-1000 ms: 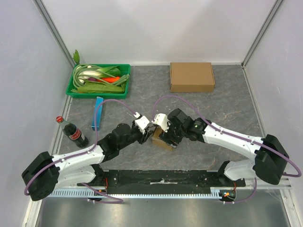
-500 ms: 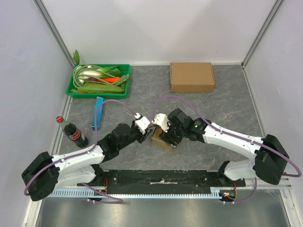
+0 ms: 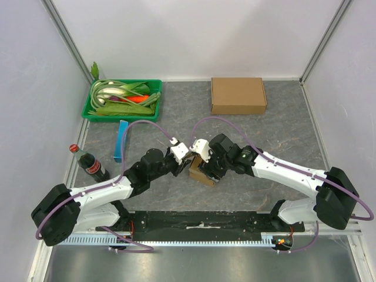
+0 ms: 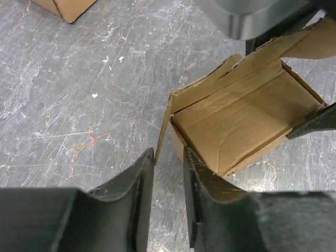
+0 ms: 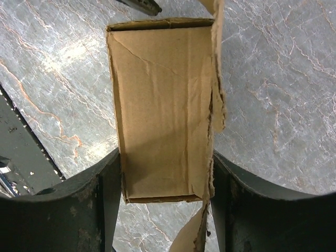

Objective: Fold the paper box

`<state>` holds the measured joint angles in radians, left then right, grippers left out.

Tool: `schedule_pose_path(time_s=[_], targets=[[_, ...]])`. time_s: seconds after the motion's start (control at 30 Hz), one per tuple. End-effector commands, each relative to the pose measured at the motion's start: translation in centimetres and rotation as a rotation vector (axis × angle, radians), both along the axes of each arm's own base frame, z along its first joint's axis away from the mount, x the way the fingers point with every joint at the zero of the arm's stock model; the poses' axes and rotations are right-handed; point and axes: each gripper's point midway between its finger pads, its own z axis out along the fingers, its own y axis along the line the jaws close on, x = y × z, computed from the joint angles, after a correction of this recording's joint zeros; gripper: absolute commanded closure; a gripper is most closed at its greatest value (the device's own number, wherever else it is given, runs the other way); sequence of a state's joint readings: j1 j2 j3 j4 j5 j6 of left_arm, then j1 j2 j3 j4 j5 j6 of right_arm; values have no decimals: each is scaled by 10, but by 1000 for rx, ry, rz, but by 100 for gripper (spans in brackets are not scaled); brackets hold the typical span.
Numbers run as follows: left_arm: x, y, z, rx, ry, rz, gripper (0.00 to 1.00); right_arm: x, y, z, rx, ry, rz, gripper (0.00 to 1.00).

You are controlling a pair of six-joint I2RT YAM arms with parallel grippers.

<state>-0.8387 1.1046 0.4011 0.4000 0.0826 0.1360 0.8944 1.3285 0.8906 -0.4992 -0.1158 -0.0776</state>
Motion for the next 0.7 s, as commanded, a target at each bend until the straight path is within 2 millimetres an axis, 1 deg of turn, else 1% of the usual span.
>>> schedule_pose_path(time_s=[0.0, 0.07, 0.13, 0.17, 0.23, 0.27, 0.33, 0.37, 0.43, 0.5, 0.53, 0.57, 0.67], targets=[[19, -10, 40, -120, -61, 9, 62, -4, 8, 3, 19, -12, 52, 34], [19, -11, 42, -159, -47, -1, 62, -3, 7, 2, 16, -13, 49, 34], [20, -12, 43, -171, -38, -4, 66, -3, 8, 1, 16, -12, 47, 34], [22, -13, 46, -180, -41, -8, 69, -2, 8, 1, 17, -13, 47, 34], [22, -16, 44, -184, -31, -20, 73, -3, 9, 1, 19, -10, 46, 34], [22, -19, 48, -191, -34, -31, 79, -3, 9, 1, 19, -7, 48, 35], [18, -24, 42, -176, -10, -66, 85, -2, 10, 1, 22, -8, 46, 34], [18, -25, 43, -175, -6, -70, 91, -1, 10, 2, 25, -12, 43, 35], [12, -25, 45, -176, 3, -91, 92, -1, 11, 3, 23, -12, 41, 35], [8, -24, 45, -172, 30, -99, 98, -1, 11, 3, 26, -13, 42, 35], [2, -22, 40, -160, 84, -98, 98, 0, 12, 3, 27, -12, 41, 35], [3, -23, 44, -172, 109, -80, 98, 0, 11, 3, 25, -11, 37, 36], [-7, -24, 42, -201, 228, -64, 98, 0, 12, -1, 18, -2, 36, 36]])
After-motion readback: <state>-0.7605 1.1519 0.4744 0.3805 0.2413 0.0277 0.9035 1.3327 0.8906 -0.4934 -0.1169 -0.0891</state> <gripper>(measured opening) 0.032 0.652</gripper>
